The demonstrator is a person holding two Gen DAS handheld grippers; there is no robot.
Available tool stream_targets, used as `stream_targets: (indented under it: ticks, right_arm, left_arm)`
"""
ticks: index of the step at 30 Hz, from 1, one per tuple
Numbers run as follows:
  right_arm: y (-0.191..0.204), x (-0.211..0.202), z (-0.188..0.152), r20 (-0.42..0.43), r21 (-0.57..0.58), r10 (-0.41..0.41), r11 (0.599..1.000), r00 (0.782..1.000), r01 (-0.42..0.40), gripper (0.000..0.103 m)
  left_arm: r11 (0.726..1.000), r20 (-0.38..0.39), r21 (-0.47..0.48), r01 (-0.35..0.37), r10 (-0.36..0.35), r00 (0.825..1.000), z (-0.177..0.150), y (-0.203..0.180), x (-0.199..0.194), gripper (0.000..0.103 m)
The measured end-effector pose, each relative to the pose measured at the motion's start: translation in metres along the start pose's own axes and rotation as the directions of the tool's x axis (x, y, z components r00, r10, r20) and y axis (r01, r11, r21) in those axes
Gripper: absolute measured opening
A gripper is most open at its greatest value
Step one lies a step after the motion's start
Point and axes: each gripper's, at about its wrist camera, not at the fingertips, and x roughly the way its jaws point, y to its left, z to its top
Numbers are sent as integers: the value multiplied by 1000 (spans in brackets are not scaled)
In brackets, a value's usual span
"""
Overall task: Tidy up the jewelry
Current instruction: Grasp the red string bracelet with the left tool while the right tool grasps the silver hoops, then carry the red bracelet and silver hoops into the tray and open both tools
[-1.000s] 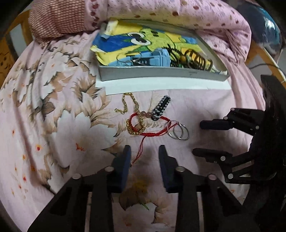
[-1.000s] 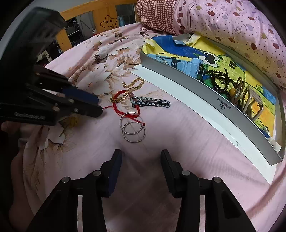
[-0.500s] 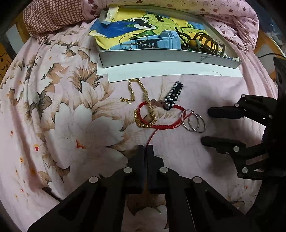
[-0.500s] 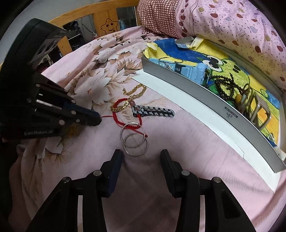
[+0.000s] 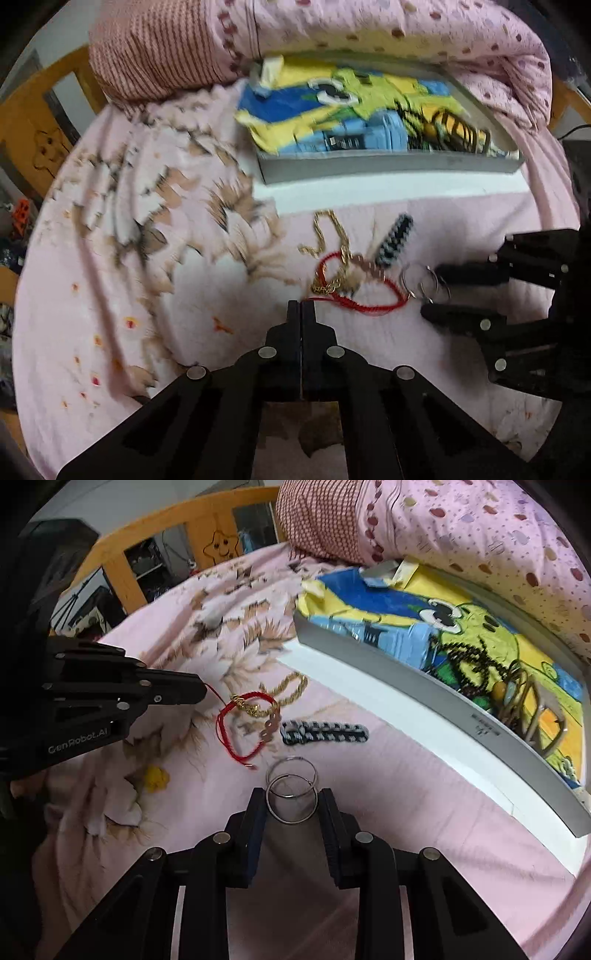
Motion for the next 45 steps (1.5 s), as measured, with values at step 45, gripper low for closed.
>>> stream_targets:
  ticks: [45]
  right_arm:
    - [-160,-65,14,229,530,-304,836,925,144,27]
  left_arm:
    - [920,359,-120,373,-310,880,117,-22,8,0]
